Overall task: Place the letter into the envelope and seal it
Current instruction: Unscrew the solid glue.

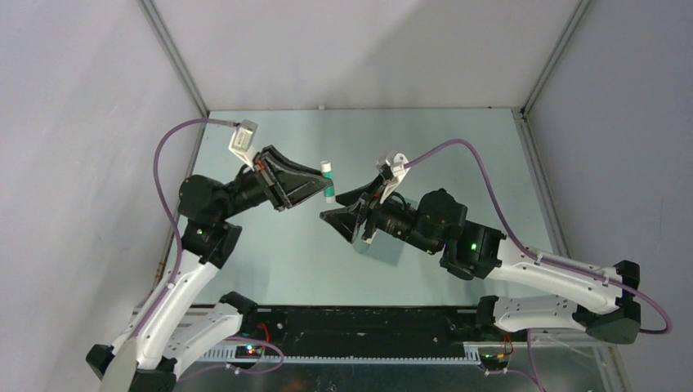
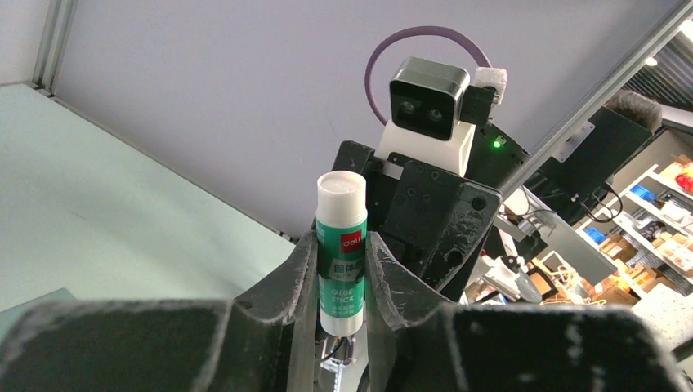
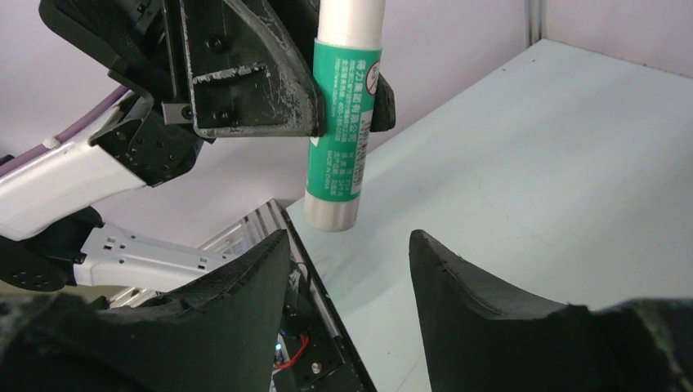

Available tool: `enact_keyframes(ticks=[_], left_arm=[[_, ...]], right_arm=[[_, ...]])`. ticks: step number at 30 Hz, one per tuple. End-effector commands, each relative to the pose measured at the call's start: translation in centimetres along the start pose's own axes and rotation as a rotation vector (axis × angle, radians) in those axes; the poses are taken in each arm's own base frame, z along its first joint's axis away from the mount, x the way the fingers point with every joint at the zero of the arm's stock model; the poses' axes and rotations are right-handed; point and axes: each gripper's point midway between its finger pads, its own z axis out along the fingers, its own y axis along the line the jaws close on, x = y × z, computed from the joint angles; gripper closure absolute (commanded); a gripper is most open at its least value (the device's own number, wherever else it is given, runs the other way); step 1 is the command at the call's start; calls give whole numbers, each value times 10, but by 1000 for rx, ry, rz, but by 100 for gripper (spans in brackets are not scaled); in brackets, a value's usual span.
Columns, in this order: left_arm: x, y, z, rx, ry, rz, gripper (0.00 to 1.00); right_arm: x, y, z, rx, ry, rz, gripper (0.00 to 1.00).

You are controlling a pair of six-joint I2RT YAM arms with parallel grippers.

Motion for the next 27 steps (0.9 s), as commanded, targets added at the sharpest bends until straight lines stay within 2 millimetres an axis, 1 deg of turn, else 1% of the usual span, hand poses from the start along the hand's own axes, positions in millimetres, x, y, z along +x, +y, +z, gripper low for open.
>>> enact_keyframes(ticks=[1,4,9,12,18,20,27], left_arm=[[-15,-15,-2,23,-44,54,100],[-15,-15,-2,23,-43,53,100],[-13,-14,-4,19,-44,49,100],[-12,-14,-4,21,-44,49,100],[-11,-15,-4,27,-39,46,100],[-12,-15,-4,27,-41,46,100],[-12,-17,-4,37,-42,44,100]], right_arm=[[-25,9,2,-23,-90,0,42],[-31,12,3,-35,-112,9,43],[-32,16,7,-65,-119,29,45],[-32,15,9,-68,-118,37,46],[-33,15,10,-66,-124,39,55],[-34,14,10,-62,-127,39,61],[-35,15,10,-65,-133,42,62]])
